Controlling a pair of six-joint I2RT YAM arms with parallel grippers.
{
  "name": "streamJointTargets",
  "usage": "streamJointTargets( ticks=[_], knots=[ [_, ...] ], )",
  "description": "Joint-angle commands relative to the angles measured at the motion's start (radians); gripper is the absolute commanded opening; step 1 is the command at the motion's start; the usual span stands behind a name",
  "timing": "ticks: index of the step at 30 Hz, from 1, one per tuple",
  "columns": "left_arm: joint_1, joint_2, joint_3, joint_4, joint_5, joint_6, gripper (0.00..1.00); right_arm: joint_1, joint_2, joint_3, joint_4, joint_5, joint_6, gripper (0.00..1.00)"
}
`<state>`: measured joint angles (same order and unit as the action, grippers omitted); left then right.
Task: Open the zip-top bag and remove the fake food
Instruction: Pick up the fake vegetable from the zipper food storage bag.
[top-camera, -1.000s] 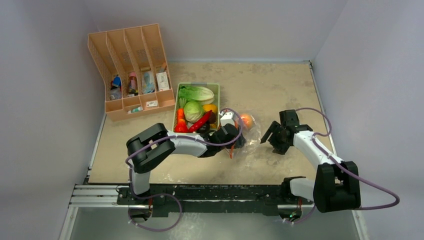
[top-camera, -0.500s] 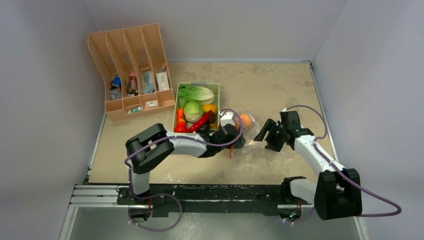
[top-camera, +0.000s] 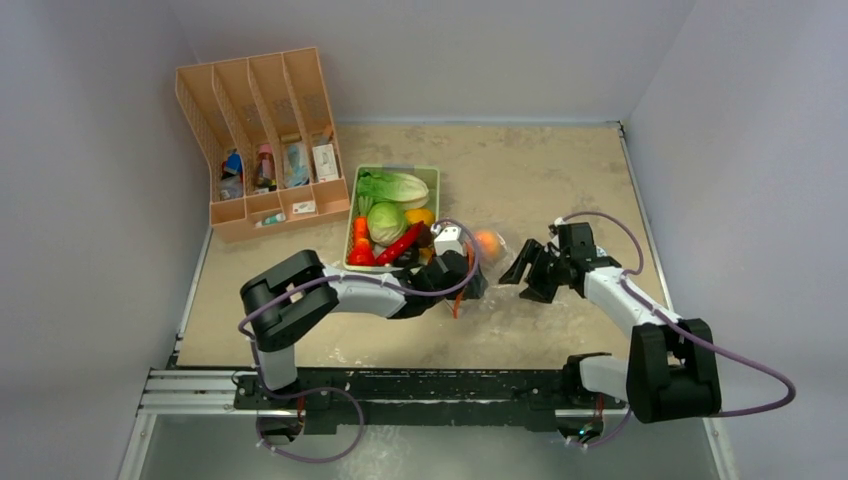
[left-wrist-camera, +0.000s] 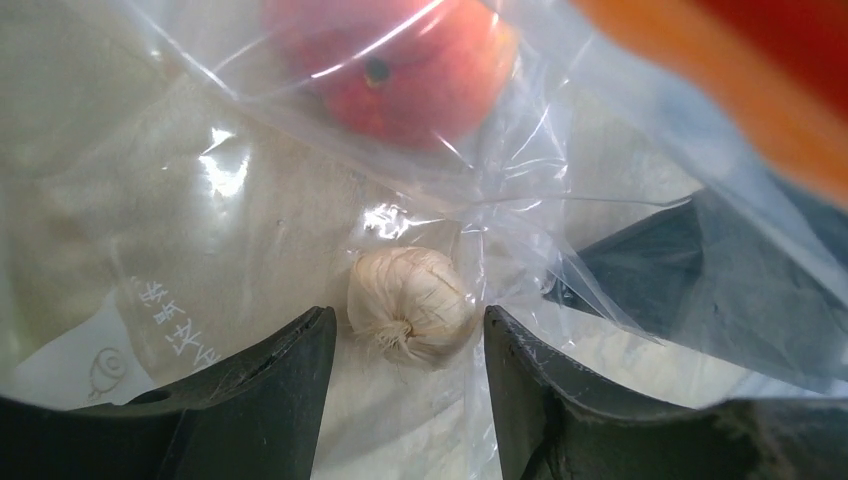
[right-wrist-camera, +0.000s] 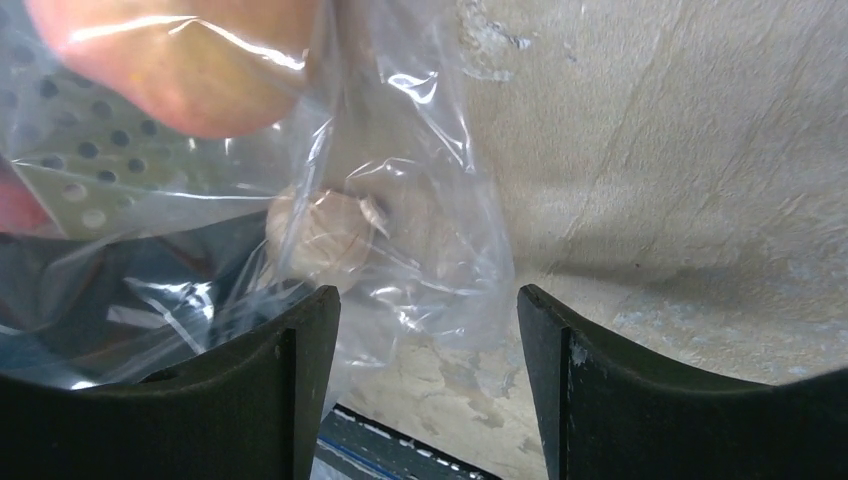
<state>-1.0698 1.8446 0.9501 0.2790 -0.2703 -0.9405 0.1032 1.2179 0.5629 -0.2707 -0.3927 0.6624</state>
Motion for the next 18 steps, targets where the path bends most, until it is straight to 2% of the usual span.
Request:
streamJointTargets(
  ticks=[1, 8, 10, 13, 18],
  knots=[
    [0.000, -0.097, -0.047, 0.090, -0.037, -0.030, 0.56, 0.006, 0.018, -0.021, 0.041, -0.052, -0.013, 0.69],
    [0.001, -0.085, -0.069, 0.214, 0.043, -0.034, 0.59, 0.006, 0.012, -0.015, 0.036, -0.041, -0.009, 0.69],
    [0.001, -0.069, -0.032, 0.120, -0.016, -0.037, 0.58, 0.006, 0.016, -0.012, 0.032, -0.039, -0.010, 0.69],
    [0.001, -0.048, 0.022, -0.016, -0.080, -0.035, 0.51, 0.006, 0.017, -0.015, 0.031, -0.036, -0.008, 0.69],
    [0.001, -0.050, 0.003, -0.009, -0.122, -0.075, 0.48, 0.006, 0.021, -0.020, 0.038, -0.037, -0.004, 0.69]
  ],
)
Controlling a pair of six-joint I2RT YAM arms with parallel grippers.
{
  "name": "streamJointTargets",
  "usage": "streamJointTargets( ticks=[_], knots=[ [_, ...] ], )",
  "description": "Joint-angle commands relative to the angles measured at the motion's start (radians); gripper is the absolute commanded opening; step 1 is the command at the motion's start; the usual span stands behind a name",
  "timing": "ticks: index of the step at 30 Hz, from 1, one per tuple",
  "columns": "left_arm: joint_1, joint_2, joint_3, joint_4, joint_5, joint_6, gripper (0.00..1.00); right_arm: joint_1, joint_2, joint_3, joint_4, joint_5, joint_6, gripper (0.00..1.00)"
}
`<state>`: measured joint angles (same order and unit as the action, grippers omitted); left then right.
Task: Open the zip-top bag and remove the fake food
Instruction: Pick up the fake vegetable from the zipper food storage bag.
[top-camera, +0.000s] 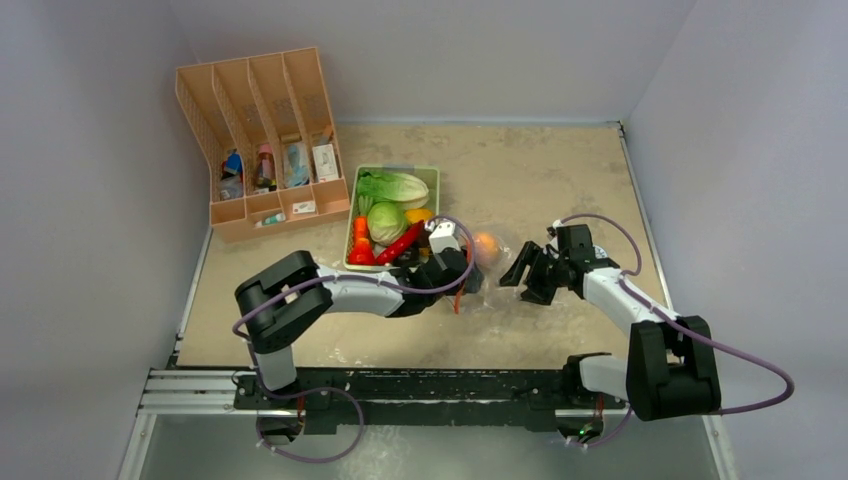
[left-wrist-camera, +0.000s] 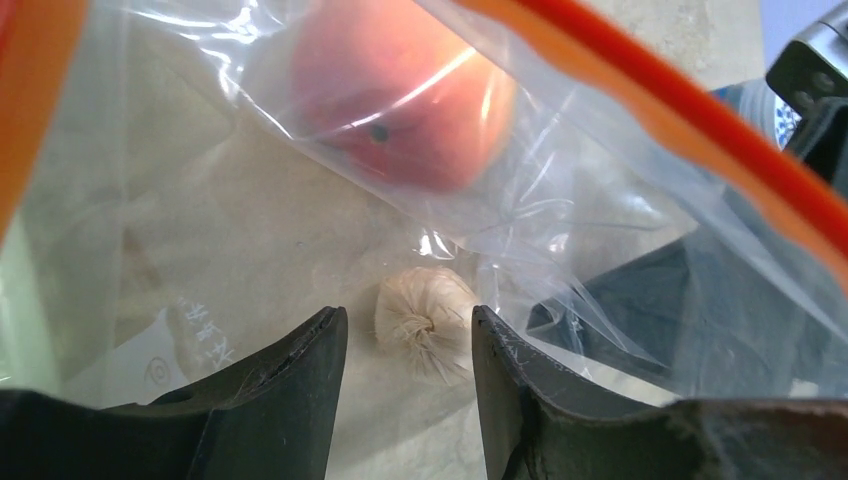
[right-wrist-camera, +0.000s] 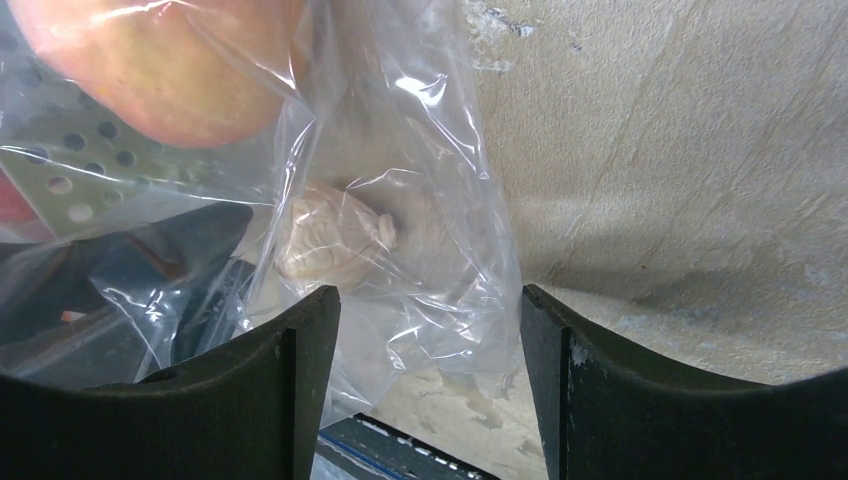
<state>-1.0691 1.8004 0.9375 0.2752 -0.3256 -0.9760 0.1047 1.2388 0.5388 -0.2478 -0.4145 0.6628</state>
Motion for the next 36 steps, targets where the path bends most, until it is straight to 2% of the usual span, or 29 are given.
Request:
streamJointTargets(
  ticks=[1, 5, 10, 14, 19, 23, 28, 36],
  knots=[
    [0.000, -0.007, 0.010, -0.003, -0.084, -0.053, 0.48, 0.005, 0.002, 0.004, 0.018, -0.016, -0.004, 0.69],
    [0.000, 0.011, 0.018, -0.018, -0.110, -0.085, 0.47, 0.005, 0.012, 0.013, 0.020, -0.027, -0.007, 0.69],
    [-0.004, 0.104, 0.115, -0.047, 0.041, 0.003, 0.42, 0.006, 0.022, 0.033, -0.013, 0.014, -0.017, 0.69],
    [-0.005, 0.131, 0.112, 0.005, 0.108, 0.013, 0.42, 0.012, 0.025, 0.033, -0.012, 0.010, -0.056, 0.70],
    [-0.006, 0.151, 0.138, 0.002, 0.164, 0.028, 0.43, 0.014, 0.042, 0.017, -0.027, 0.059, -0.058, 0.70],
    [-0.005, 0.149, 0.136, 0.004, 0.193, 0.025, 0.47, 0.019, 0.052, -0.015, -0.014, 0.065, -0.047, 0.66],
    [-0.001, 0.079, 0.077, 0.050, 0.188, -0.025, 0.52, 0.020, -0.028, 0.000, -0.092, 0.134, -0.031, 0.65],
    [0.003, 0.022, 0.062, 0.020, 0.186, -0.022, 0.52, 0.020, -0.113, 0.101, -0.343, 0.205, -0.023, 0.68]
  ],
)
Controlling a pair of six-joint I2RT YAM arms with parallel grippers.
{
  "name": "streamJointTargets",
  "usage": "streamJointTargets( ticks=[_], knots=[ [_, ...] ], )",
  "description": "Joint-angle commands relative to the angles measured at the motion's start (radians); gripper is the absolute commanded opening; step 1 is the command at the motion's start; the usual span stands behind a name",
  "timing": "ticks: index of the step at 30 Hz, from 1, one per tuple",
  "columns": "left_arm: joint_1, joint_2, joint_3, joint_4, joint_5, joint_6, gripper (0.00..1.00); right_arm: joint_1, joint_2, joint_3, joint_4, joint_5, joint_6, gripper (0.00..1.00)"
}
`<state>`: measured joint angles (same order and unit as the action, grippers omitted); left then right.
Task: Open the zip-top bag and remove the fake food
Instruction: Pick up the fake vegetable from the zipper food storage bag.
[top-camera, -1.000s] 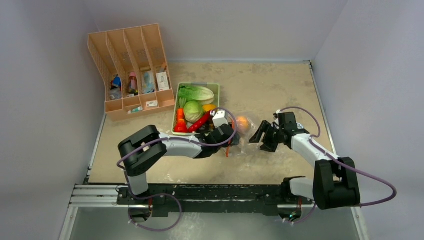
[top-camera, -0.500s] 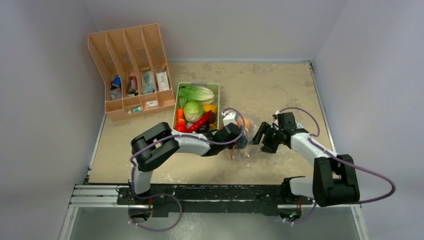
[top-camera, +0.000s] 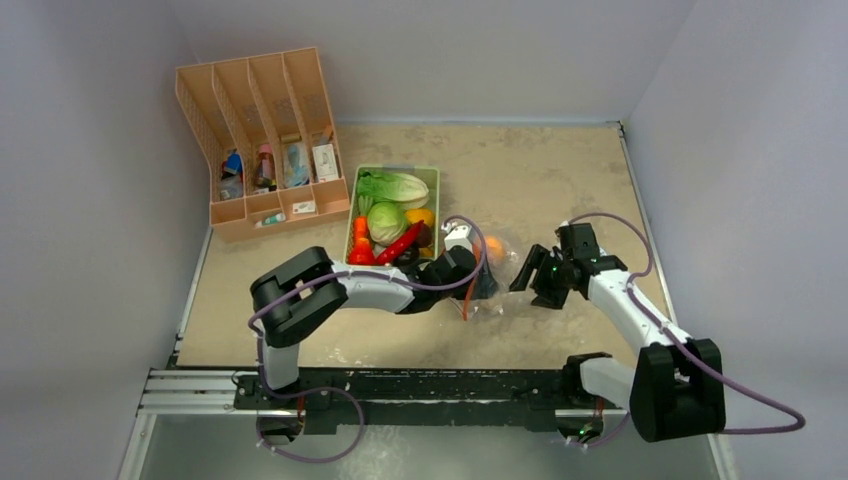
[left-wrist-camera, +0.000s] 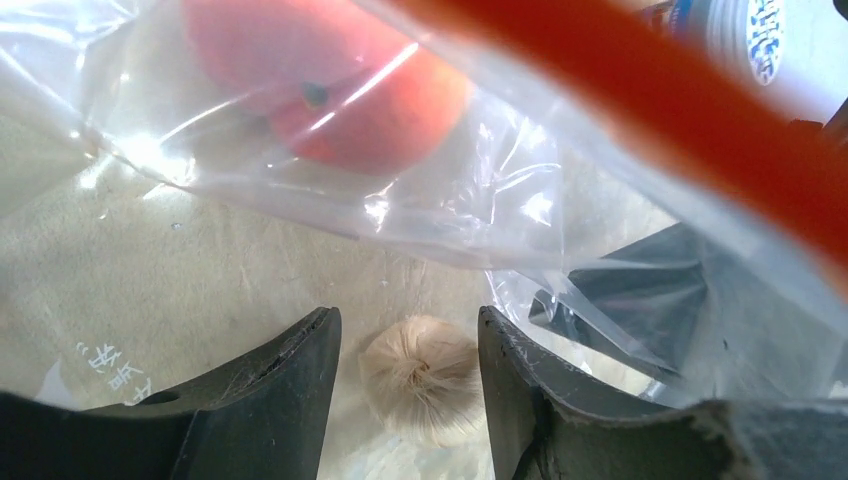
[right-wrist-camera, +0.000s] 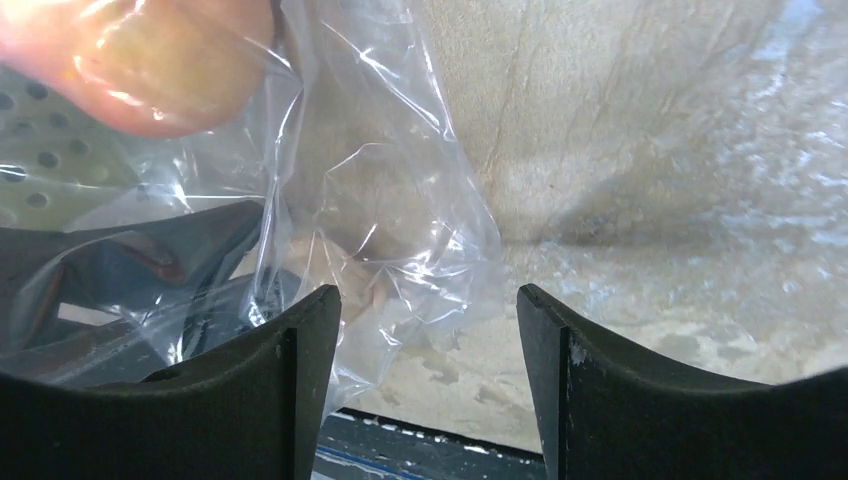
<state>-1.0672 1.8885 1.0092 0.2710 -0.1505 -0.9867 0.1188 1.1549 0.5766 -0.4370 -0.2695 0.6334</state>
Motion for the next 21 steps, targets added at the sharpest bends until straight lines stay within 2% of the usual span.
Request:
streamJointTargets(
  ticks=[1, 5, 10, 15, 19, 21],
  knots=[
    [0.001, -0.069, -0.010, 0.023, 0.013, -0.008, 0.52, 0.005, -0.030, 0.059, -0.164, 0.038, 0.001, 0.67],
    [0.005, -0.058, 0.003, -0.005, 0.061, 0.036, 0.52, 0.005, -0.065, 0.018, -0.177, -0.067, -0.010, 0.63],
    [0.010, -0.080, -0.017, -0.008, 0.076, 0.051, 0.53, 0.005, -0.150, -0.063, -0.154, -0.164, 0.020, 0.63],
    [0.011, -0.044, -0.010, 0.018, 0.113, 0.044, 0.54, 0.005, -0.095, -0.033, -0.106, -0.085, 0.039, 0.61],
    [0.011, -0.027, -0.017, 0.033, 0.099, 0.029, 0.54, 0.006, -0.045, -0.006, -0.053, 0.083, 0.089, 0.59],
    [0.011, -0.023, -0.020, 0.040, 0.084, 0.025, 0.54, 0.007, -0.035, -0.009, -0.005, 0.110, 0.105, 0.59]
  ],
)
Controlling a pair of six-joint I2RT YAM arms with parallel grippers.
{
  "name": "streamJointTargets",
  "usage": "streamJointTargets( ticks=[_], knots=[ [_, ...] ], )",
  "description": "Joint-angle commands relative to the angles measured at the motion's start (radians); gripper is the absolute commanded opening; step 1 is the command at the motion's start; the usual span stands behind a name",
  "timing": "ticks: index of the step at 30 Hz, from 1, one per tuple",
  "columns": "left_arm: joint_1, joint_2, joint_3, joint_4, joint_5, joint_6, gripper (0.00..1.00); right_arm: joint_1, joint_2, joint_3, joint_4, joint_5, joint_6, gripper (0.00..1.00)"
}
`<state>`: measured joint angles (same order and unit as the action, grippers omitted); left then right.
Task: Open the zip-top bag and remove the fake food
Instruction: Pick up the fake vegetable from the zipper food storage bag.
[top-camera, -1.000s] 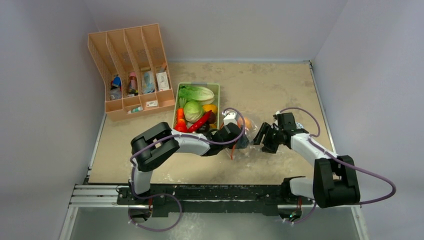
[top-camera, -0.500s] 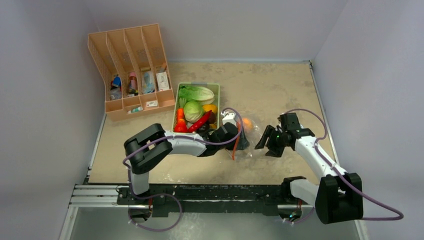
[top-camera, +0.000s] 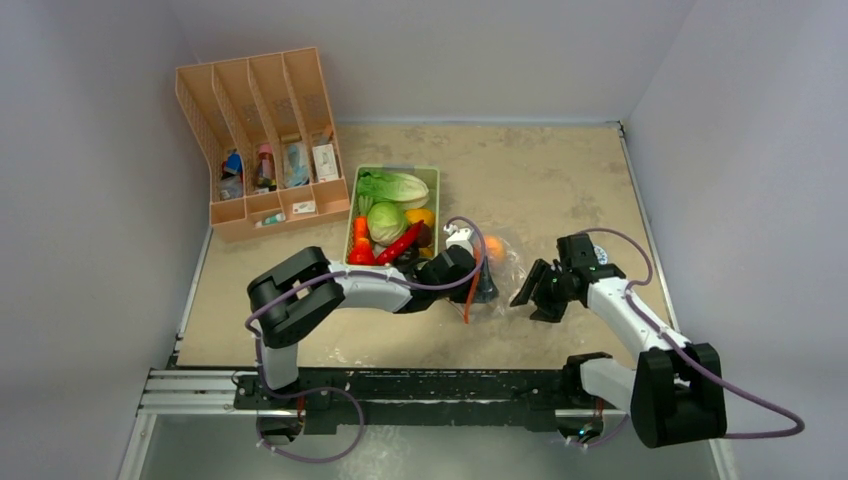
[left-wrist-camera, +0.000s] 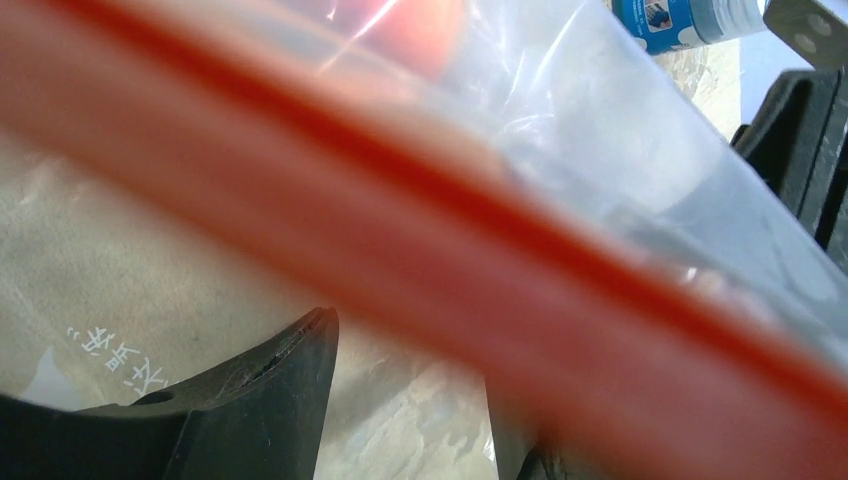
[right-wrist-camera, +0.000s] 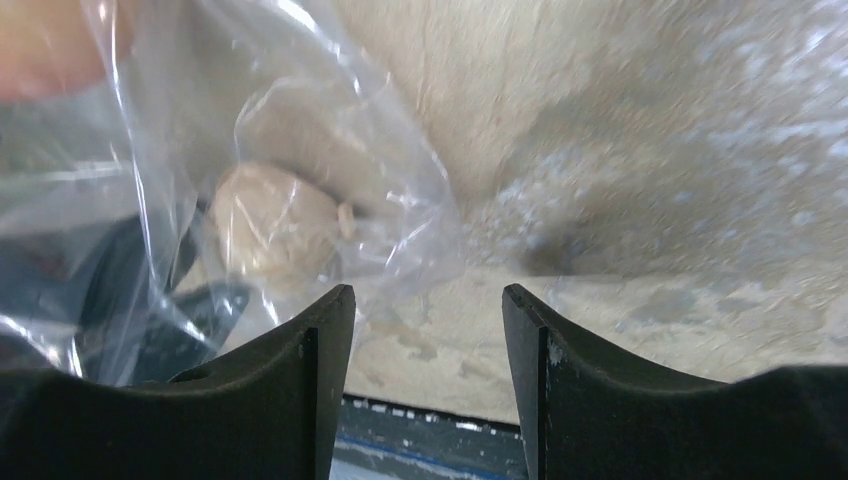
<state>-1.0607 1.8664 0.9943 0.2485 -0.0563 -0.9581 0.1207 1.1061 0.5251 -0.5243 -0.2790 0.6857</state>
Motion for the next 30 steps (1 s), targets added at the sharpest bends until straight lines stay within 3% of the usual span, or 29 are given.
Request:
streamJointTargets(
  ticks=[1, 9, 20, 25, 30],
  knots=[
    [0.004, 0.003, -0.003, 0.068, -0.010, -0.006, 0.54, 0.005, 0.023, 0.038, 0.099, 0.116, 0.054, 0.59],
    [0.004, 0.055, 0.005, 0.116, 0.014, -0.013, 0.54, 0.018, 0.067, -0.003, 0.251, -0.008, 0.020, 0.59],
    [0.004, 0.110, 0.016, 0.184, 0.072, -0.043, 0.54, 0.049, 0.180, -0.031, 0.234, 0.017, -0.008, 0.58],
    [0.005, 0.086, 0.015, 0.118, 0.029, -0.013, 0.53, 0.050, 0.132, 0.076, 0.044, 0.158, -0.009, 0.59],
    [0.005, 0.025, -0.024, 0.092, -0.027, -0.008, 0.51, 0.051, 0.030, 0.135, -0.038, 0.180, 0.058, 0.60]
  ],
)
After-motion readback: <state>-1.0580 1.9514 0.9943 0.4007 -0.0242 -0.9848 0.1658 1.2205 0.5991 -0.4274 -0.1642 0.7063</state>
